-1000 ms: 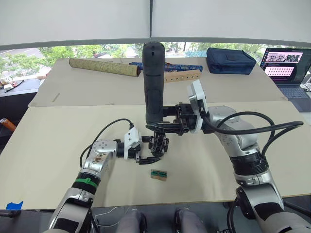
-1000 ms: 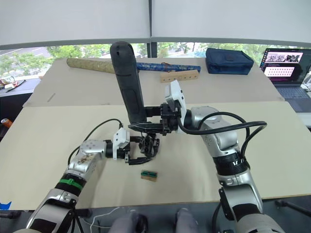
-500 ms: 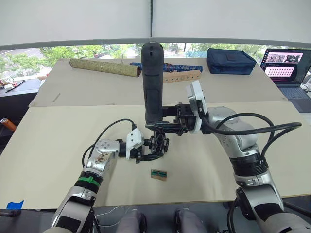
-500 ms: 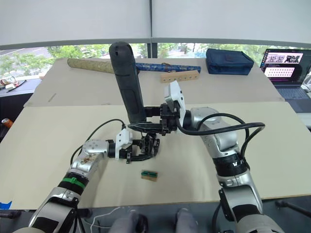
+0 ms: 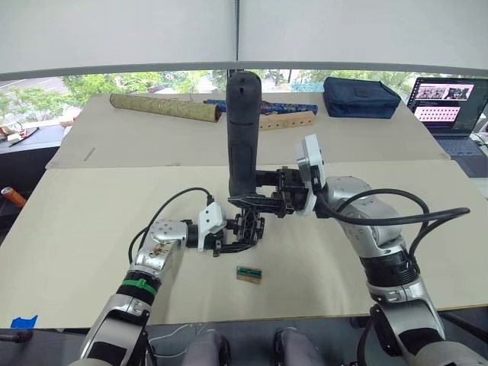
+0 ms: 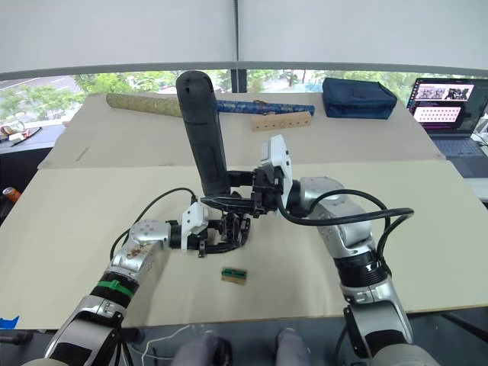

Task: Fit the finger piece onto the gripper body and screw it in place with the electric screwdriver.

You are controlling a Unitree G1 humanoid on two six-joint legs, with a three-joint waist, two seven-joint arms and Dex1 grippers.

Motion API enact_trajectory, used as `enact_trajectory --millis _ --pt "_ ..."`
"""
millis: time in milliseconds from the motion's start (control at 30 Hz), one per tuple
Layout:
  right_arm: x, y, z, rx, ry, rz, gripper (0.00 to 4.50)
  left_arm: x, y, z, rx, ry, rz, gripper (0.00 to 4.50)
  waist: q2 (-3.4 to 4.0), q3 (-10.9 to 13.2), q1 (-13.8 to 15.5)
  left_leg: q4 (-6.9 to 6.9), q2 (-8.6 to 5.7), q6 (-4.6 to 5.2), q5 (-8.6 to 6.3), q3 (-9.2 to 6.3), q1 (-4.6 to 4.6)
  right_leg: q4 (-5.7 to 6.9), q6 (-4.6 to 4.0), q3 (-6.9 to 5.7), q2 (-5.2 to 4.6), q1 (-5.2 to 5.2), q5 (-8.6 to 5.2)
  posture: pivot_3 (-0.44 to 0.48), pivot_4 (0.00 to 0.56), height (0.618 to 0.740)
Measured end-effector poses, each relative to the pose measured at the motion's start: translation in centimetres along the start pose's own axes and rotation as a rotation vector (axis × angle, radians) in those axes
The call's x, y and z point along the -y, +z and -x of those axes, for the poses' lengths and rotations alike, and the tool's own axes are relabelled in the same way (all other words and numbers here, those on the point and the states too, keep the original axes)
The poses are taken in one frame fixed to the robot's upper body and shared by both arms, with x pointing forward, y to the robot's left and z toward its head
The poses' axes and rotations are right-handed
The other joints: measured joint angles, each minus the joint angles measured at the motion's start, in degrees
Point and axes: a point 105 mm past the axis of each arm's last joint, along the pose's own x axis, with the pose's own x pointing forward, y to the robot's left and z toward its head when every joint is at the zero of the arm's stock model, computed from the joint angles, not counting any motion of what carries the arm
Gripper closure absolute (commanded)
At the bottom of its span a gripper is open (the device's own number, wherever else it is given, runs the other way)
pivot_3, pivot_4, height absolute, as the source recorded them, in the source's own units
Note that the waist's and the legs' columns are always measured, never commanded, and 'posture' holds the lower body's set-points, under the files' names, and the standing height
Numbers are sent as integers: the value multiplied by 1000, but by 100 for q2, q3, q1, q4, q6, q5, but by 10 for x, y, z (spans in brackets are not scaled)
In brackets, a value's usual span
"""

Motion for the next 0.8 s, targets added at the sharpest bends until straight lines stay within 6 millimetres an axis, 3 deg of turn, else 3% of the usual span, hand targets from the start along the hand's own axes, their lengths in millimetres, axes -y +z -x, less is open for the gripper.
enact_trajectory --millis 800 --pt "-1 -5 -5 -5 5 -10 2605 0 -3 3 -12 11 15 2210 -16 -43 -32 -10 4 0 -1 0 19 -17 -1 6 -2 6 -1 0 150 740"
